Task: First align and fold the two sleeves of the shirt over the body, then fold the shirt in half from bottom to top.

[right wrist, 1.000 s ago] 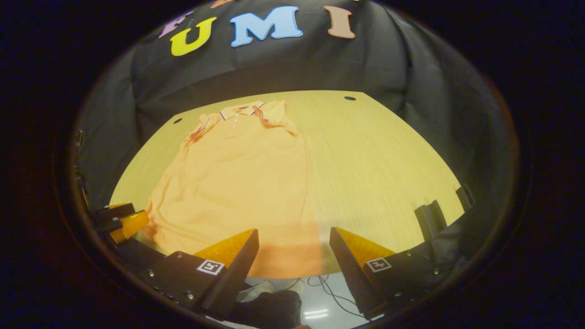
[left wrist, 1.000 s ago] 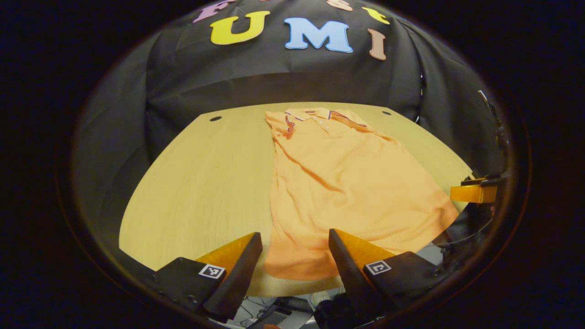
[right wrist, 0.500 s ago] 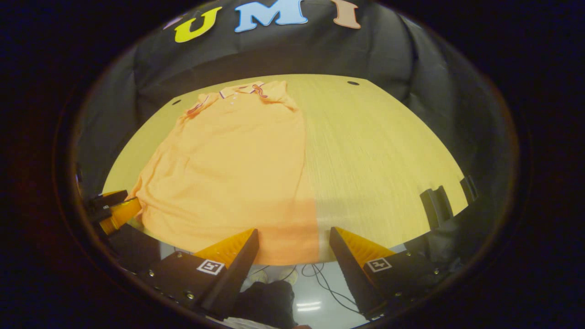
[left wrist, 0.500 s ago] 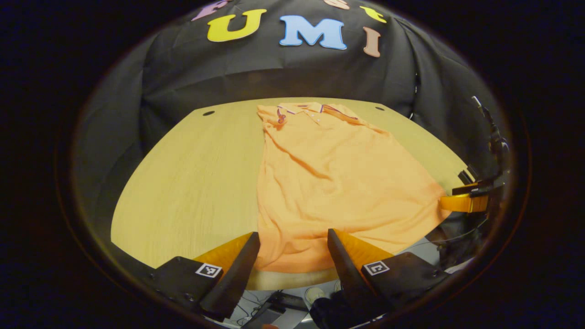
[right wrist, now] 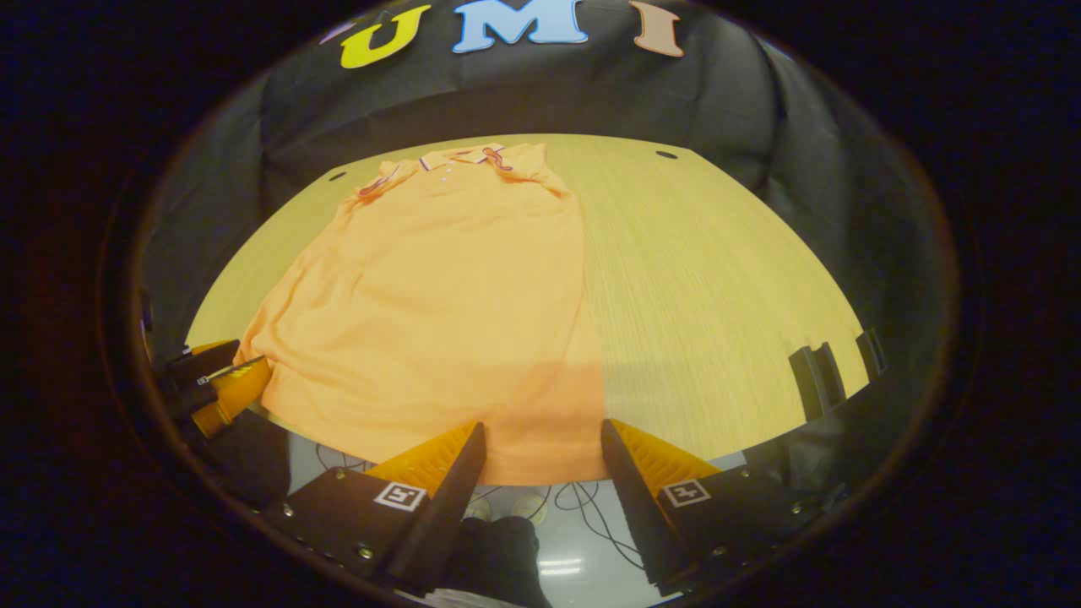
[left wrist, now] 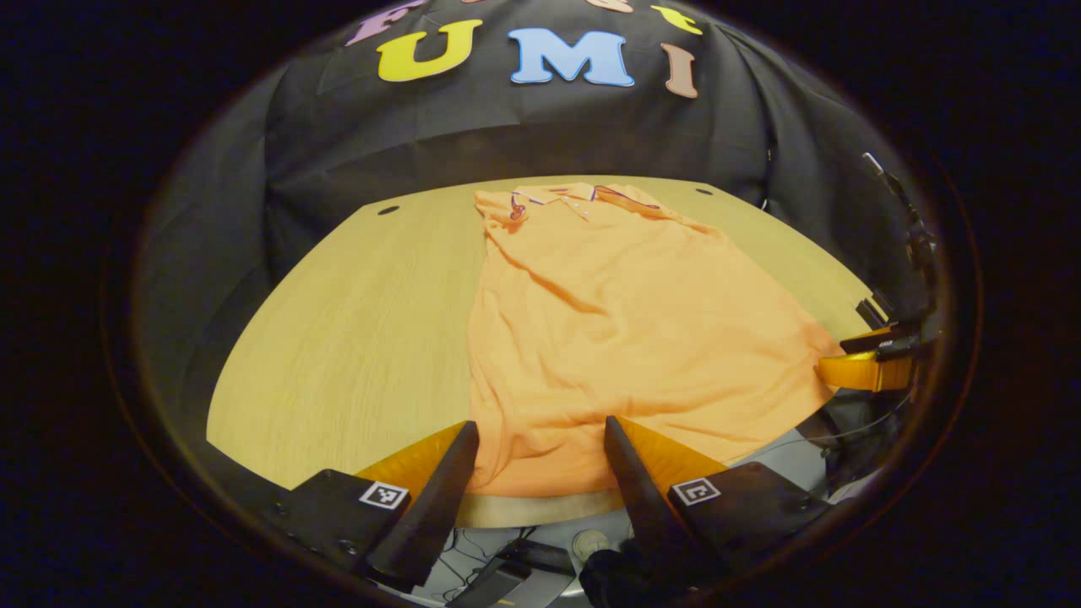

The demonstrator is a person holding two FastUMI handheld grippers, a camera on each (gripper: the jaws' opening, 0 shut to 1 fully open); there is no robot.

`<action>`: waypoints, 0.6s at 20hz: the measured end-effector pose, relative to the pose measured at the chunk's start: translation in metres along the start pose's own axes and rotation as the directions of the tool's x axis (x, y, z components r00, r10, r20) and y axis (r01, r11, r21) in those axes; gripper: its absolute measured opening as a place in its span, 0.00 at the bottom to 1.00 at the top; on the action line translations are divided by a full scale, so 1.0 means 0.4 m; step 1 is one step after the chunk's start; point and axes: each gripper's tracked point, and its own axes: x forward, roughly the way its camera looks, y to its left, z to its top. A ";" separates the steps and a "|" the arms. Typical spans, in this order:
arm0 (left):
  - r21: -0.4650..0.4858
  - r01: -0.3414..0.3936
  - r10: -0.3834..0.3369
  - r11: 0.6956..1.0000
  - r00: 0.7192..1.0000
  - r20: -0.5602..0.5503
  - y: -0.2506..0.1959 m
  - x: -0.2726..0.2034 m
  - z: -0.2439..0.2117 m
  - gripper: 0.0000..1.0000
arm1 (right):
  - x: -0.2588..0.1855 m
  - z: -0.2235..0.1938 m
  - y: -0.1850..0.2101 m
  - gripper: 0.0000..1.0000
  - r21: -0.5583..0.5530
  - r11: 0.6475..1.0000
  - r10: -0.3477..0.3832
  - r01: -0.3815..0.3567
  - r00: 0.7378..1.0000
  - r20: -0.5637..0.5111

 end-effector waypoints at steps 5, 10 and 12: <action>0.026 0.007 -0.007 1.000 1.000 -0.002 -0.051 0.003 -0.001 0.43 | 0.003 0.004 0.007 0.27 -0.003 1.000 0.027 -0.027 1.000 -0.006; 0.006 -0.039 0.039 0.999 0.999 -0.033 -0.072 0.006 0.003 0.07 | 0.009 0.011 0.012 0.04 0.035 0.994 0.108 -0.108 0.994 -0.012; -0.058 -0.053 0.050 0.997 0.997 -0.058 -0.073 0.006 0.012 0.07 | -0.001 0.021 0.013 0.04 0.027 0.990 0.141 -0.140 0.990 -0.004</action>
